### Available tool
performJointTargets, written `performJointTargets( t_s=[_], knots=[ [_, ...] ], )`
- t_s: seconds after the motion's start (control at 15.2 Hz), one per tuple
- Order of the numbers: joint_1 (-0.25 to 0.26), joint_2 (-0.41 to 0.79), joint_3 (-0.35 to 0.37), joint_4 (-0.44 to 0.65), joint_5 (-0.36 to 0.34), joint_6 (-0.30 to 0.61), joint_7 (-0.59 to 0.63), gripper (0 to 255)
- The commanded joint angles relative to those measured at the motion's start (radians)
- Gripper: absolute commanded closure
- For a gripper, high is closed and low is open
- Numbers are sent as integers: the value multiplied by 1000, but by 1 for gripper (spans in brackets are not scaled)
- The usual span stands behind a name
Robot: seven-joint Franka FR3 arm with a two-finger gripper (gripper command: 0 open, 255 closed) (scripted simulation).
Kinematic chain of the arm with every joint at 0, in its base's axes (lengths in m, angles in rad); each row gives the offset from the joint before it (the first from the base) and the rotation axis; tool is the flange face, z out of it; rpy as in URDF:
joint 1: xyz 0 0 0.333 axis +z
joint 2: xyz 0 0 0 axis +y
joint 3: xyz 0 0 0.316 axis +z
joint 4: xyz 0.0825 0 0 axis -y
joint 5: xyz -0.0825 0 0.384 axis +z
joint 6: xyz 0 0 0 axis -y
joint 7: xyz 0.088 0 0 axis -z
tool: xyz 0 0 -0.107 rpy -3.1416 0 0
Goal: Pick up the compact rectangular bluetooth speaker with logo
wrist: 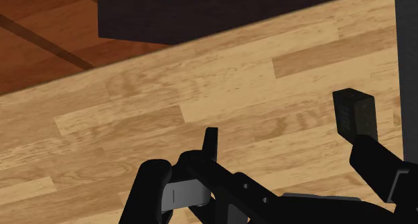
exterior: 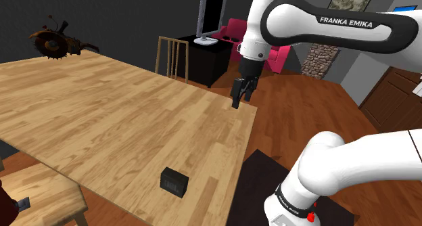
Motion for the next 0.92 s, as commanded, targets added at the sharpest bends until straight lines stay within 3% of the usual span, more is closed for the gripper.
performJointTargets(
  t_s=[0.0,0.86],
  knots=[
    [0,0,0,0,0,0,0,0],
    [115,216,217,-140,126,409,102,0]
  ],
)
